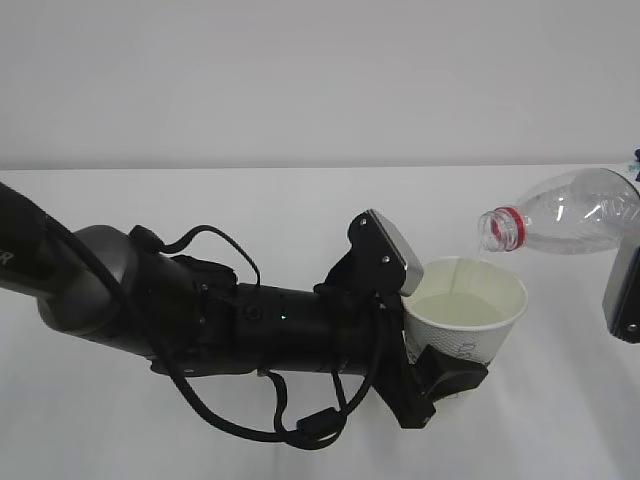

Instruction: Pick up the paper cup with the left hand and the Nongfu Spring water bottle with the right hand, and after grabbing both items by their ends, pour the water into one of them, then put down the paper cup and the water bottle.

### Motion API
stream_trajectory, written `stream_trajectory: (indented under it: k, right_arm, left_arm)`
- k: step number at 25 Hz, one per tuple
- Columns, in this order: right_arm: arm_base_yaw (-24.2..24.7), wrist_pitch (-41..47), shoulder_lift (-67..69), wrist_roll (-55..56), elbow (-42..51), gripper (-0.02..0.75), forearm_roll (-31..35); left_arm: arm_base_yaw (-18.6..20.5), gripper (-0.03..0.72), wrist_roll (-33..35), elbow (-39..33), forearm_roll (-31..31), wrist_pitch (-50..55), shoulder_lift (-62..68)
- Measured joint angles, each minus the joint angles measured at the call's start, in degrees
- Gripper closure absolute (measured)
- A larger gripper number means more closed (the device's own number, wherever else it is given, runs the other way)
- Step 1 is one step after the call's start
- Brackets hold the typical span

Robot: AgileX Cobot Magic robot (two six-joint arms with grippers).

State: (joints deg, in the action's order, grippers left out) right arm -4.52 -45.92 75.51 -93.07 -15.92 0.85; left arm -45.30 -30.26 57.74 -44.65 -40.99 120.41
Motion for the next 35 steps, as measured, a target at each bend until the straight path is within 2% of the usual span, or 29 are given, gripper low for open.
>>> stream_trajectory:
  k: [35]
  right_arm:
    - [0.0,0.0,0.0,-0.4,0.0,0.307,0.0]
  left_arm:
    - [0.0,0.16,0.0,0.0,0.0,0.0,0.1]
